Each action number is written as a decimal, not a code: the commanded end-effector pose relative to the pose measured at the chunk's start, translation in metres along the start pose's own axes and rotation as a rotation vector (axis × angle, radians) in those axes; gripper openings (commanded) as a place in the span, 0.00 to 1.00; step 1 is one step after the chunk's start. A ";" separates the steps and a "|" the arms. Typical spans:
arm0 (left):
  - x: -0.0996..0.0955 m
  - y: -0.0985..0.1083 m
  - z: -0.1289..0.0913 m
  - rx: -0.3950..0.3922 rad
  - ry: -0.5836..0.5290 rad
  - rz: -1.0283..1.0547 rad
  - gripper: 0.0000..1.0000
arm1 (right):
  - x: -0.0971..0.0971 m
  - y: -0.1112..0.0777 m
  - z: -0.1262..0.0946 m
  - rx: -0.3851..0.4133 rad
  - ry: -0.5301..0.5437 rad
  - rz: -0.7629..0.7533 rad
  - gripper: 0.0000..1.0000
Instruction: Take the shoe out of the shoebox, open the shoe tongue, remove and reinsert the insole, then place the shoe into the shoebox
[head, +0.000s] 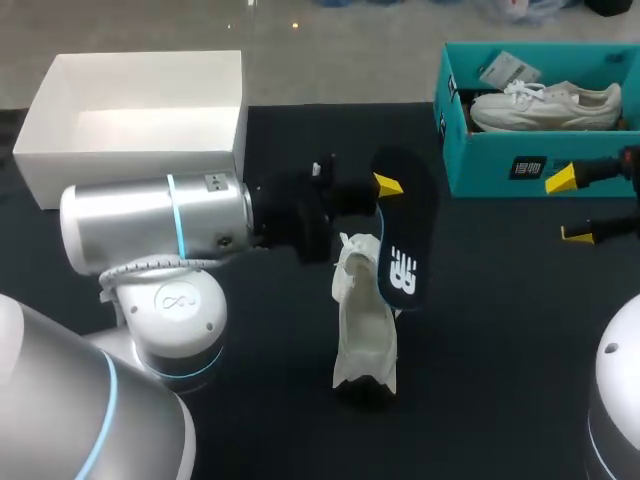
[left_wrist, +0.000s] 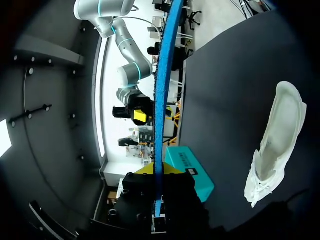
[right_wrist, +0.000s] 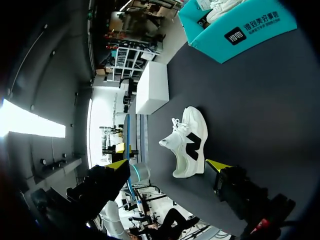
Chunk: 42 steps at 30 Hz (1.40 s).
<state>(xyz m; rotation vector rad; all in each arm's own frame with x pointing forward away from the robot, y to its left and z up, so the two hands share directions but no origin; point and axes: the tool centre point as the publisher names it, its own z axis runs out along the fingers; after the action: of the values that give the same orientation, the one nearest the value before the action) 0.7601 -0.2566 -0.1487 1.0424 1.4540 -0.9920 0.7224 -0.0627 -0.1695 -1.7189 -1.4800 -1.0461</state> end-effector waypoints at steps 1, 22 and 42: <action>0.000 0.001 0.000 -0.003 0.017 -0.006 0.00 | 0.016 -0.032 -0.036 -0.070 -0.097 -0.001 1.00; -0.002 -0.002 -0.003 -0.024 -0.009 0.006 0.00 | 0.014 -0.043 -0.051 -0.067 -0.190 0.002 1.00; 0.004 -0.015 -0.009 -0.004 -0.010 -0.073 0.00 | 0.014 -0.043 -0.051 -0.067 -0.190 0.002 1.00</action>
<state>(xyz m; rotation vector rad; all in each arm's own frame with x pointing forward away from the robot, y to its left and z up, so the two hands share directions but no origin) 0.7537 -0.2555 -0.1481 1.0202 1.4648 -1.0143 0.6748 -0.0928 -0.1346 -1.9057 -1.5759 -0.9610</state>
